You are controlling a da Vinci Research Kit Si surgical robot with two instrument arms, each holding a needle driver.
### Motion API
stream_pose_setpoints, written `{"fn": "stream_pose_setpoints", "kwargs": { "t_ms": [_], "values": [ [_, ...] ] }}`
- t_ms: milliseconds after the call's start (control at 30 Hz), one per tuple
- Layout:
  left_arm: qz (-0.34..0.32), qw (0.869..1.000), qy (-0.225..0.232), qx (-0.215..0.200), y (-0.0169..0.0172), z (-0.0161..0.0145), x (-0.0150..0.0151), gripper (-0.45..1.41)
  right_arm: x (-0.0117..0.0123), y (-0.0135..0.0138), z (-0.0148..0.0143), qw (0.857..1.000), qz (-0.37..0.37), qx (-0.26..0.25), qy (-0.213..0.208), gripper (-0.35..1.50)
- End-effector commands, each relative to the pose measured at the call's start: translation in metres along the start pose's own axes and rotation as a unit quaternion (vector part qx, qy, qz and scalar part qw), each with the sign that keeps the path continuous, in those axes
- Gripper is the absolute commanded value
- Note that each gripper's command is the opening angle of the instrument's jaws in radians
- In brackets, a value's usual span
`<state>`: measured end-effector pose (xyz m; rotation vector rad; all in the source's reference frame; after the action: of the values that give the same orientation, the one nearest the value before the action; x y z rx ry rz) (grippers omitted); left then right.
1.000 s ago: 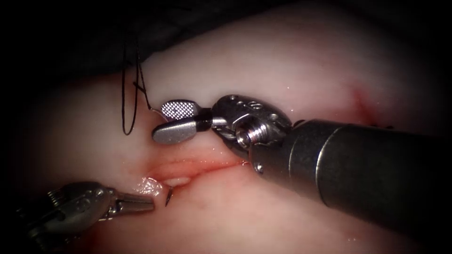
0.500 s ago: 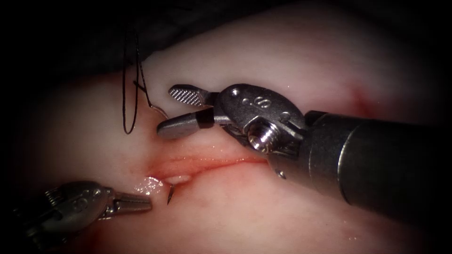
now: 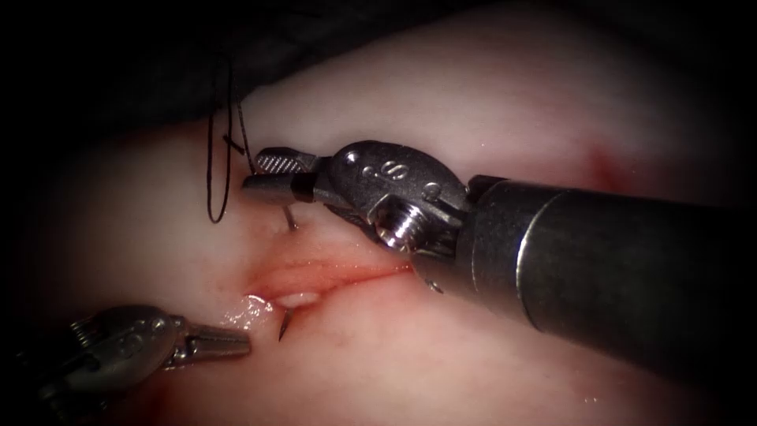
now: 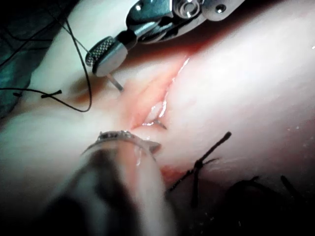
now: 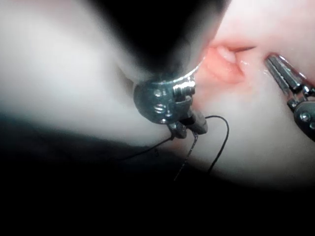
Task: Wound Closure
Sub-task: With the right gripper, insert the needle through the top of the incision.
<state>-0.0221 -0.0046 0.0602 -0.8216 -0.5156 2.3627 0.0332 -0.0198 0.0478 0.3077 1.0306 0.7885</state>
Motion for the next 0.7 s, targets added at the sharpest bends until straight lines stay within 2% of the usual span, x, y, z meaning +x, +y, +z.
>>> {"fn": "stream_pose_setpoints", "kwargs": {
  "t_ms": [33,267,467,567,700],
  "values": [
    [0.001,1.0,0.001,0.001,-0.0006,0.0005,0.0007,-0.45,0.0008,-0.0001,0.0015,1.0,-0.003,0.001,-0.004,-0.35],
    [0.001,1.0,0.001,0.0,-0.0006,0.0003,0.0006,-0.45,0.0005,-0.0008,0.0018,1.0,0.011,0.001,-0.022,-0.35],
    [0.001,1.0,0.001,-0.001,-0.0007,0.0002,0.0007,-0.45,-0.0002,-0.0014,0.0016,0.995,0.101,0.017,0.0,-0.35],
    [0.001,1.0,0.001,-0.001,-0.0007,0.0002,0.0007,-0.45,-0.0009,-0.0018,0.0016,0.988,0.153,0.032,0.015,-0.35],
    [0.002,1.0,0.001,-0.001,-0.0008,0.0002,0.0006,-0.45,-0.0025,-0.003,0.0016,0.977,0.205,0.046,0.013,-0.35]
  ]
}}
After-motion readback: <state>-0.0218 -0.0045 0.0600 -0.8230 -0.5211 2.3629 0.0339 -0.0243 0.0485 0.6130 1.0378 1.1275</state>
